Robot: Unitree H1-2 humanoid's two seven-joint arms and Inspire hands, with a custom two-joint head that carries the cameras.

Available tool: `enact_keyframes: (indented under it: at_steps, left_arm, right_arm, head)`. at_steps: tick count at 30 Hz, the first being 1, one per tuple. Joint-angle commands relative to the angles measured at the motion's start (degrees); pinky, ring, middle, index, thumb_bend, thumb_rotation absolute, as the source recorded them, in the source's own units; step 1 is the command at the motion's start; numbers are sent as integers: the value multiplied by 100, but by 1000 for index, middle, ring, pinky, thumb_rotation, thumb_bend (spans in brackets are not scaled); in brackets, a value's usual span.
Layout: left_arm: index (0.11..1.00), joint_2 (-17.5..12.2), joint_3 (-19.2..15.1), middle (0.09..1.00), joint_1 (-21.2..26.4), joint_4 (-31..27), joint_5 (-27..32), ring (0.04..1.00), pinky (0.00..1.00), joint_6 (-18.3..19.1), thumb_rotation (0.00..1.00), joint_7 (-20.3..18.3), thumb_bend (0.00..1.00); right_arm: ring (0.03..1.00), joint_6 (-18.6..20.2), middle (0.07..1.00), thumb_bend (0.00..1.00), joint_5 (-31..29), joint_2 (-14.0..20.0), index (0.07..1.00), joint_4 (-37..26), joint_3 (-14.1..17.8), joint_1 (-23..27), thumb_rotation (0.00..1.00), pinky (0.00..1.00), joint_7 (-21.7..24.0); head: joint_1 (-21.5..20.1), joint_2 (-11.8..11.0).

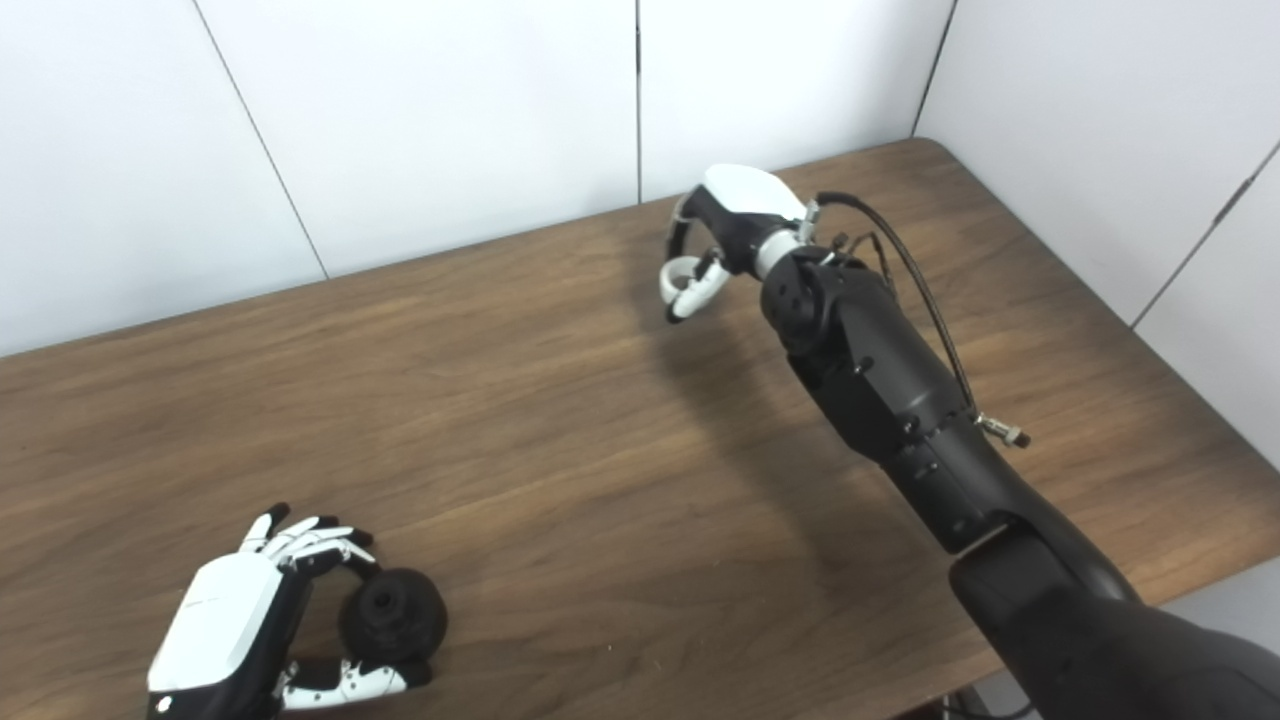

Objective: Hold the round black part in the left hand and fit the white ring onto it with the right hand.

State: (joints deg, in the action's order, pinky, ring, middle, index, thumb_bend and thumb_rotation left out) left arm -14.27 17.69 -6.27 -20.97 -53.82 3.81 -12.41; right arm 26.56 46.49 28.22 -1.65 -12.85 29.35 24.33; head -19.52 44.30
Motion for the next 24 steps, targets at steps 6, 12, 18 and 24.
enact_keyframes:
  at_steps: [6, 12, 18, 24]
  left_arm:
    - [481, 134, 160, 756, -48, -11, -337, 876, 1000, 278, 52, -292, 524]
    - [482, 312, 311, 766, -72, -73, -531, 889, 1000, 486, 52, -418, 524]
    - [482, 546, 483, 780, -70, -157, -807, 906, 1000, 755, 52, -643, 525]
    - [481, 692, 587, 782, -80, -69, -917, 916, 1000, 804, 53, -555, 525]
  right_arm:
    - [935, -139, 841, 523, -60, -61, 486, -874, -307, 274, 134, 1000, 324]
    - [948, -109, 844, 523, -162, -150, 485, -1543, -518, 264, 135, 1000, 850]
    - [939, -119, 840, 524, -176, -222, 485, -2117, -690, 214, 137, 1000, 1271]
    - [935, -248, 843, 524, -395, -322, 485, -2468, -797, 138, 136, 1000, 1519]
  head:
    - [438, 36]
    - [942, 85]
    - [1568, 146]
    - [1987, 186]
